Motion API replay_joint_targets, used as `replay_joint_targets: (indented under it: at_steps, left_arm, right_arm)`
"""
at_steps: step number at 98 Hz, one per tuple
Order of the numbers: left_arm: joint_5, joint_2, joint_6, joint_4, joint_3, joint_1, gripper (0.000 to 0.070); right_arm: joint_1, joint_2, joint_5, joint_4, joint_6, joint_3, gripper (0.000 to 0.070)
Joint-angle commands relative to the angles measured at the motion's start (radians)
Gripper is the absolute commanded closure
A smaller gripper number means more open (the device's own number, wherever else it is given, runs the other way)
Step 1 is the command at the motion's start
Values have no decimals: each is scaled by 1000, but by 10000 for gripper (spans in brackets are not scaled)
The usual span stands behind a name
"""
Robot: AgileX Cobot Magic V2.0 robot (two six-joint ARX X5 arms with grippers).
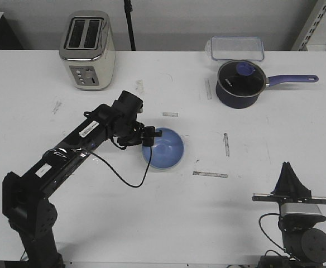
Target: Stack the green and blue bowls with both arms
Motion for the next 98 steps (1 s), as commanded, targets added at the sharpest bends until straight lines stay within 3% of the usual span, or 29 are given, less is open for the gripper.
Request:
replay_joint_targets:
  at_steps: [1,34,46,61,64,74,78,92,98]
  left_arm:
    - [3,-14,-1,-2,24,-9,397]
    - [3,-133,16,39,-13,24,409]
    - [3,-220,71,137,-100,63,414]
    - [3,-378,194,327,-283,127,424]
    - [2,-412,217,369,-324,142,441]
    - [-3,-533,278,512,-473,201,623]
    - [-4,-584,298,572,-537,227,660]
    - [-14,-747,350,749,-747,317,675]
    - [-56,-819,374,804,-828,350,700]
  right_arm:
    - [0,-3,0,10,0,3,691]
    - [0,-3,0,10,0,3,691]
    - [0,-3,0,10,0,3,691]
    - [0,-3,0,10,0,3,691]
    - [0,-3,0,10,0,3,691]
    - [0,-3,0,10,0,3,691]
    - [0,-3,0,10,0,3,691]
    - [0,-3,0,10,0,3,691]
    - [0,-3,0,10,0,3,691]
